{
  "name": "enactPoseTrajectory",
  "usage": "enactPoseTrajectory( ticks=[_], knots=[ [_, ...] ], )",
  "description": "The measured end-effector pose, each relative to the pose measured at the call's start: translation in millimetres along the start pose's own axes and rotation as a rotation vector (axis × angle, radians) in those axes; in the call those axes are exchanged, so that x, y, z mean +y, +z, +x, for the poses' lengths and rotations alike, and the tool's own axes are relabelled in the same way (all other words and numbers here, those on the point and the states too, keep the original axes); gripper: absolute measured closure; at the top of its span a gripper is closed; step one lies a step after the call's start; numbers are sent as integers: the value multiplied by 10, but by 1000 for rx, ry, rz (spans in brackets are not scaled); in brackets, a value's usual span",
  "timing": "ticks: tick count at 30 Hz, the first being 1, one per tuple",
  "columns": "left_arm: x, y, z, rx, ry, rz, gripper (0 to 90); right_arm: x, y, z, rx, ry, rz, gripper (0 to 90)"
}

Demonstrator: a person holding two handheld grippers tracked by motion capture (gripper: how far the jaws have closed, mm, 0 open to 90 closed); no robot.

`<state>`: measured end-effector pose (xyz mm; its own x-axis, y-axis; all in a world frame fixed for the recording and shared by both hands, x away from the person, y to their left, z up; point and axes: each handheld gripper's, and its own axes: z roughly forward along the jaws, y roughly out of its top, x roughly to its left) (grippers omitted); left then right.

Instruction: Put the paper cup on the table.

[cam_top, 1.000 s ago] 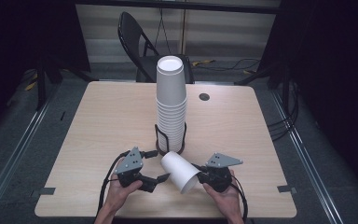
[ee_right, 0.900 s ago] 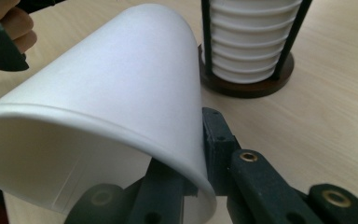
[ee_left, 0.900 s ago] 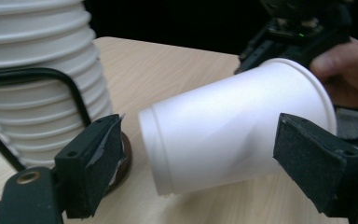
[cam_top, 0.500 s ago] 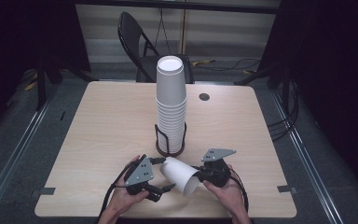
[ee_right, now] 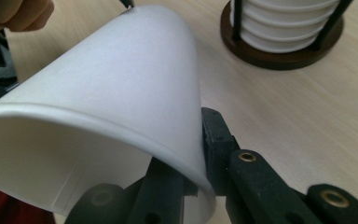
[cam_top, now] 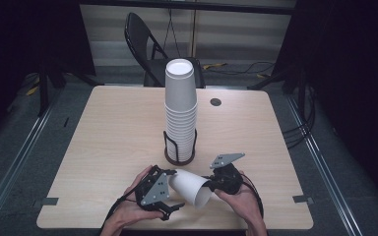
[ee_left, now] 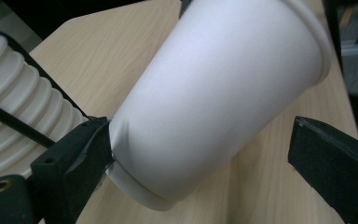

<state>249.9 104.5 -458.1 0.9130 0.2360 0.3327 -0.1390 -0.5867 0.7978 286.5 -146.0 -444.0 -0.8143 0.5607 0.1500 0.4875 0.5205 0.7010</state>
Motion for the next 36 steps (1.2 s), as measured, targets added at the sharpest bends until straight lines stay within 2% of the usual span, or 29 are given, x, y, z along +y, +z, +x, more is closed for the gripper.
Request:
enactPoseTrajectory(
  ticks=[2, 4, 6, 8, 13, 17, 19, 21, 23, 36],
  knots=[
    [36, 27, -36, 28, 54, 29, 83, 4, 23, 15, 15, -8, 10, 865],
    [44, 39, -47, 29, 64, 29, 80, 12, 39, 23, 21, -7, 14, 866],
    [64, 72, -97, 37, 111, 33, 64, 17, 46, 33, 23, -9, 17, 866],
    [69, 93, -121, 52, 136, 34, 56, 20, 49, 35, 25, -7, 18, 866],
    [87, 144, -156, 75, 162, 42, 30, 31, 43, 33, 27, -6, 16, 866],
    [129, 191, -176, 103, 206, 64, 8, 63, 41, 42, 26, 5, 13, 866],
    [134, 203, -186, 116, 204, 62, 4, 70, 42, 41, 29, 3, 12, 867],
    [167, 237, -201, 145, 242, 89, 6, 93, 43, 45, 35, 6, 3, 866],
    [194, 263, -197, 154, 255, 105, 9, 113, 49, 52, 37, 15, 0, 866],
    [262, 278, -236, 200, 326, 107, 30, 179, 73, 64, 47, 42, -13, 866]
  ],
)
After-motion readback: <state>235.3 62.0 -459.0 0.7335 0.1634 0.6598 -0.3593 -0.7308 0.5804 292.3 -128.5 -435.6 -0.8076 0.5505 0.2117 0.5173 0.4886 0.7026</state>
